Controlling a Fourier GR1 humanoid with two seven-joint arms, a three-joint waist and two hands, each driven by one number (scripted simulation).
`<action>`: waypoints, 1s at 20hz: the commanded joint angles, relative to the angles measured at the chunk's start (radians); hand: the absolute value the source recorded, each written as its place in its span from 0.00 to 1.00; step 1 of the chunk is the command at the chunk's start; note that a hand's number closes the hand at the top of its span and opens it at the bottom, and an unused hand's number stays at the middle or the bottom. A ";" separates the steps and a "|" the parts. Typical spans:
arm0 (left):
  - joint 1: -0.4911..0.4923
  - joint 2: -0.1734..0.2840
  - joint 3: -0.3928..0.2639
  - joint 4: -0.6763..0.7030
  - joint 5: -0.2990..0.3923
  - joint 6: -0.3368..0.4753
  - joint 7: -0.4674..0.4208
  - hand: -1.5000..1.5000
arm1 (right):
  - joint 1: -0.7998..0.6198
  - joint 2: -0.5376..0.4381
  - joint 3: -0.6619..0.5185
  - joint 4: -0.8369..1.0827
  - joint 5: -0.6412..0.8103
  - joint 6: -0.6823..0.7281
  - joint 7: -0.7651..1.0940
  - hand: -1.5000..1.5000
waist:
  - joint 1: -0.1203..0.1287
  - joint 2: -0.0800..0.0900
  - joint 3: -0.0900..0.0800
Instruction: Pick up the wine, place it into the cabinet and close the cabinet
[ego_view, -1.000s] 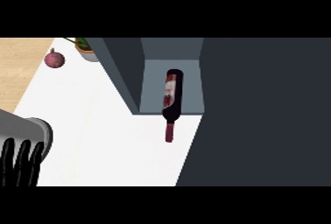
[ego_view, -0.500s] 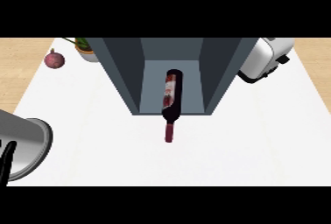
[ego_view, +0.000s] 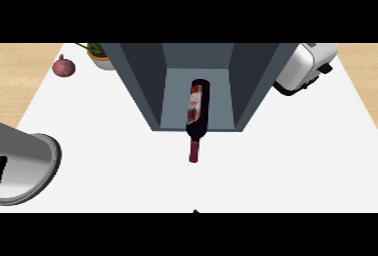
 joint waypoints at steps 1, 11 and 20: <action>-0.014 0.015 0.054 0.009 0.054 -0.060 0.039 0.00 | -0.135 0.076 0.179 0.059 0.100 -0.136 -0.015 1.00 | 0.002 0.001 0.000; -0.107 -0.050 0.004 0.043 0.017 -0.042 0.069 0.00 | -0.502 0.073 0.003 0.206 -0.094 -0.295 0.062 1.00 | 0.019 0.012 -0.001; -0.133 -0.085 0.012 0.035 0.009 -0.004 0.119 0.00 | -0.899 0.079 -0.219 0.581 -0.330 -0.346 -0.065 1.00 | 0.030 0.014 0.002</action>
